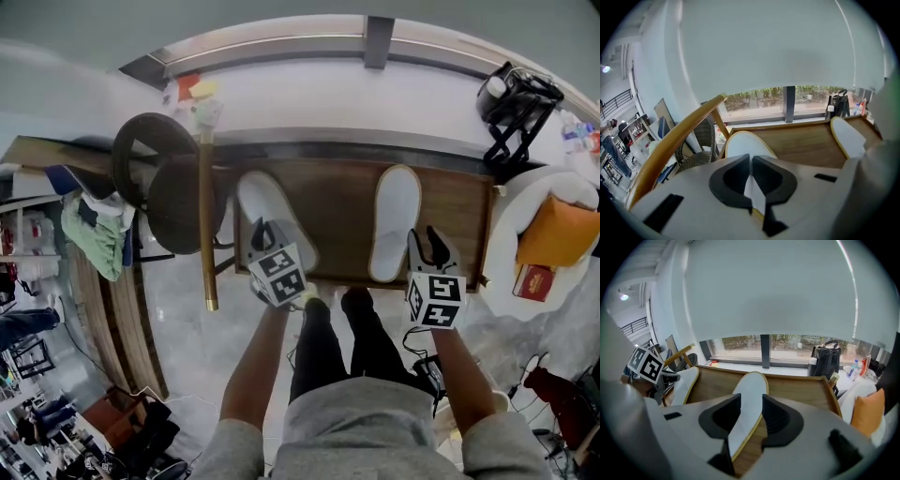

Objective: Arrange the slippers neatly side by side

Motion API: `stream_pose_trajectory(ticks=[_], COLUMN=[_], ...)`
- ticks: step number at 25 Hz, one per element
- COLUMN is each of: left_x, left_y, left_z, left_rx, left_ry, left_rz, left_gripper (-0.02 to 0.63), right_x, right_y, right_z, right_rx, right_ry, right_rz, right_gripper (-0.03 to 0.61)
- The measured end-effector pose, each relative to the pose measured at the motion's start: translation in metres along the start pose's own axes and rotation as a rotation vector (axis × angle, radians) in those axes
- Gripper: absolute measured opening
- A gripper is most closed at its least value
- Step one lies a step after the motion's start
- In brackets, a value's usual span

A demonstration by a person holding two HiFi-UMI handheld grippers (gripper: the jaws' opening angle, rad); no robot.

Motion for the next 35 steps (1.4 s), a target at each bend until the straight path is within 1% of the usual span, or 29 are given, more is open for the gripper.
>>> stream_pose_trajectory(ticks=[7, 11, 13, 18, 24, 30, 35], left_x=[-0.010, -0.016, -0.020, -0.025, -0.029, -0.032, -0.028], left_y=[0.013, 0.019, 0.021, 0.020, 0.017, 0.015, 0.010], left_z=[0.010, 0.022, 0.030, 0.055, 0.082, 0.113, 0.128], left_rx=[0.017, 0.056, 0.083, 0.199, 0.263, 0.372, 0.421], left_ry=[-0.050, -0.089, -0.112, -0.185, -0.275, -0.334, -0.369], left_rz=[0.046, 0.072, 0.082, 0.090, 0.098, 0.100, 0.095], left_gripper=[0.028, 0.028, 0.028, 0.028, 0.028, 0.028, 0.028], right_x=[-0.002, -0.004, -0.006, -0.011, -0.019, -0.024, -0.027], right_y=[-0.003, -0.003, -0.003, -0.005, -0.012, -0.020, -0.025], right_z=[0.002, 0.003, 0.005, 0.008, 0.012, 0.022, 0.029], right_rx=[0.007, 0.011, 0.014, 0.026, 0.047, 0.071, 0.087], right_ry=[-0.011, -0.017, -0.020, -0.030, -0.053, -0.065, -0.079], right_rz=[0.005, 0.009, 0.011, 0.016, 0.019, 0.010, 0.006], right_gripper=[0.149, 0.149, 0.147, 0.147, 0.147, 0.146, 0.144])
Point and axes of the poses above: the fingertips, and each gripper's own axes: x forward along the fingers, z to its right, y out of its top, the point moved 10 cm from there along -x, backward along the fingers, and after that the axes turned 5 degrees about -y, right-handed, at the moved point
